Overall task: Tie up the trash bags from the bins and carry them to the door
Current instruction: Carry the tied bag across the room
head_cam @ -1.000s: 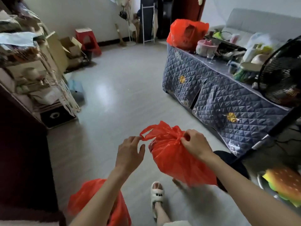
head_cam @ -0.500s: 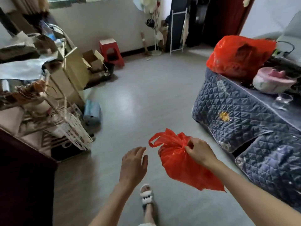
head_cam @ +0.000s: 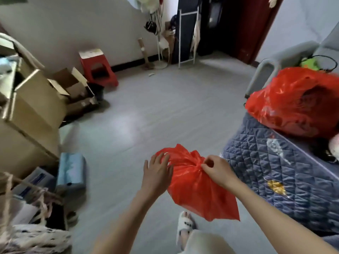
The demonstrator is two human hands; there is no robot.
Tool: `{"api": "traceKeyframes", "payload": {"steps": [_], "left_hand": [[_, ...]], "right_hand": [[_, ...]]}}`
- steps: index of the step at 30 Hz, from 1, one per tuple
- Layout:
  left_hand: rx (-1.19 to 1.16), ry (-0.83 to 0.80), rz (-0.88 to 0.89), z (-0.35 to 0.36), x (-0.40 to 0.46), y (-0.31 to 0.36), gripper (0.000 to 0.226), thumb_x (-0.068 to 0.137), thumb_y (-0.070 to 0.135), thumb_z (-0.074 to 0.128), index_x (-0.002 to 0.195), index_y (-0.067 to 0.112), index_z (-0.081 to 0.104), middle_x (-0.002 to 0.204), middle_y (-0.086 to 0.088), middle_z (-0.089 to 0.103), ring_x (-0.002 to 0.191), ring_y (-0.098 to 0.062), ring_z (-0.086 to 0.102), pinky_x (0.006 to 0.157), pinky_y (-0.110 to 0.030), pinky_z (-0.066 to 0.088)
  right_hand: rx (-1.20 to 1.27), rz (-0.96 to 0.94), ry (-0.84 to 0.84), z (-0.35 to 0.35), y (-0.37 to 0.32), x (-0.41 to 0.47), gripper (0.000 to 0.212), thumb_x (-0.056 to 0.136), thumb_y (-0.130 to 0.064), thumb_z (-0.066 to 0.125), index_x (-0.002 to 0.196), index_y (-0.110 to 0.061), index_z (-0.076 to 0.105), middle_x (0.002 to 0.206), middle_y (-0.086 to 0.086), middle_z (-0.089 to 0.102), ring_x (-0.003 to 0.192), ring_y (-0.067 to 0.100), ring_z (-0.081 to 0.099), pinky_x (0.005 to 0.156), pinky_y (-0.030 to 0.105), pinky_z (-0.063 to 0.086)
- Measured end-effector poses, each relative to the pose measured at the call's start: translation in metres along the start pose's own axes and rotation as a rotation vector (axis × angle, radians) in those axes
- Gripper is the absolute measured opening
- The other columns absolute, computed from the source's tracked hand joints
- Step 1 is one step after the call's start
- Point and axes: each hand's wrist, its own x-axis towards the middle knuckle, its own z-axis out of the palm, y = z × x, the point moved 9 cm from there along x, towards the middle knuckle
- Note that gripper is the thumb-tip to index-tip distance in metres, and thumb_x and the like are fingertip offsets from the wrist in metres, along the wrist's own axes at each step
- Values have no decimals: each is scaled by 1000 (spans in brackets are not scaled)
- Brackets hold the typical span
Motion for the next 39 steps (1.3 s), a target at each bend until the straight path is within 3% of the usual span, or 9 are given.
{"api": "traceKeyframes", "payload": {"steps": [10,13,18,23,31,39], "left_hand": [[15,-48,36,-19,353,6,48,96,37,37,142,24,32,149,-4,34,138,-23,28,112,-46,23],[-8,-3,0,-43,426,2,48,95,34,43,140,21,35,146,-4,39,135,-24,34,108,-39,27],[-9,-7,-87,-51,600,-29,49,94,35,44,139,21,37,145,-5,40,134,-24,35,106,-39,30],[-9,-10,-11,-50,783,-23,48,93,34,45,138,19,39,143,-5,42,132,-26,37,105,-40,32],[9,-117,271,-60,1080,110,47,94,35,43,139,22,37,141,-2,44,128,-25,42,102,-36,33],[40,-195,510,7,1334,308,47,93,33,44,139,24,36,142,0,42,129,-23,40,103,-36,32]], "right_hand": [[-40,28,46,-61,-6,357,12,80,-22,58,81,-12,64,95,11,69,93,29,62,77,33,46],[-37,70,80,-86,-7,437,13,82,-23,58,85,-11,64,98,12,67,93,31,61,76,32,45],[5,110,160,-126,-13,619,14,83,-23,56,84,-11,63,99,10,65,94,32,60,77,34,45],[45,178,188,-152,2,769,12,81,-20,59,80,-9,64,95,10,67,93,30,60,78,35,46],[107,348,309,-279,34,969,14,81,-26,63,79,-13,63,91,5,69,89,26,61,76,33,46],[148,479,484,-426,164,1160,12,81,-23,63,78,-12,63,87,5,68,86,24,62,74,29,44]]}}
